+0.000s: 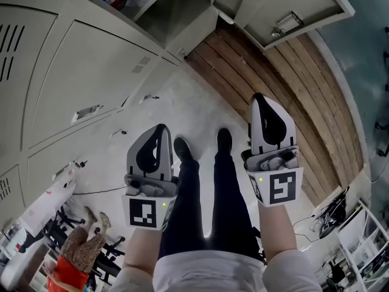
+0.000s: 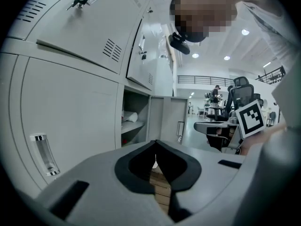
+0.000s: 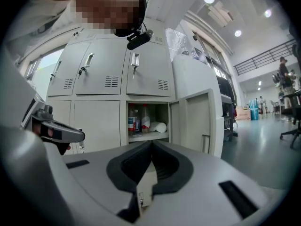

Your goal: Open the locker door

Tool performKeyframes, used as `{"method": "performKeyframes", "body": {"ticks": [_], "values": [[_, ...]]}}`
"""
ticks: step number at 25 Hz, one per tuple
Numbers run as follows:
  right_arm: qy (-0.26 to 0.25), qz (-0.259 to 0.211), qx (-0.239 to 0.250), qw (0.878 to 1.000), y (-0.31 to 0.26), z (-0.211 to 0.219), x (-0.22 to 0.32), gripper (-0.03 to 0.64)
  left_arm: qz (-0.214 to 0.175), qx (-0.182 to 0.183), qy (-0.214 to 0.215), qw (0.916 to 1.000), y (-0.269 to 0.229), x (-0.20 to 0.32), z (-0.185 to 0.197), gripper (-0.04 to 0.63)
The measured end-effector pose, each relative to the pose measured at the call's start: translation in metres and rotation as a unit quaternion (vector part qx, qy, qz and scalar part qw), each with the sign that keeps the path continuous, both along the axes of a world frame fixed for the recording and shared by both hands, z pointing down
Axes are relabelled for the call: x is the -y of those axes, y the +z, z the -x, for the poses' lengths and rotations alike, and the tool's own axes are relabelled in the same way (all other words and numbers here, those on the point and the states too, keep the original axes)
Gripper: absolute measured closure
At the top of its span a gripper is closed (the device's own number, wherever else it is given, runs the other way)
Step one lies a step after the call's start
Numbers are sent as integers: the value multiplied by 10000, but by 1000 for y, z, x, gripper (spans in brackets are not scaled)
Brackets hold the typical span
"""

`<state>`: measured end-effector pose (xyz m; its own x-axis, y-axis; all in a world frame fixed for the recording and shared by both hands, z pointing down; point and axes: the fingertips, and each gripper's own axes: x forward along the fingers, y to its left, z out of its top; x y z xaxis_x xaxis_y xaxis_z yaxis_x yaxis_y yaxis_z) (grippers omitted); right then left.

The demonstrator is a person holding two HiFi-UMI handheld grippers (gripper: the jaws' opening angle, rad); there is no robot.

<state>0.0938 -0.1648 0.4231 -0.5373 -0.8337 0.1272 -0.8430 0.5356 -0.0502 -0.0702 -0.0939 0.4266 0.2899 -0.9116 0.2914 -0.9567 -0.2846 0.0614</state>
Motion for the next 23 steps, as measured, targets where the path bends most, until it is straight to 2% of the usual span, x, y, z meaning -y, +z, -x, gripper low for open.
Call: {"method": "performKeyframes", "body": {"ticks": [7,18,23], "values": [[-39,47,0,10000,3,14,-27,604,-145,-44,-151,9998,-6,3,14,586],[19,119,212,9997,3,19,-32,604,-56,-97,-287,9995,-4,1,23,586],[38,142,196,9997,4,21,-35,604,-104,78,-249,9996,-3,-1,25,586]]}}
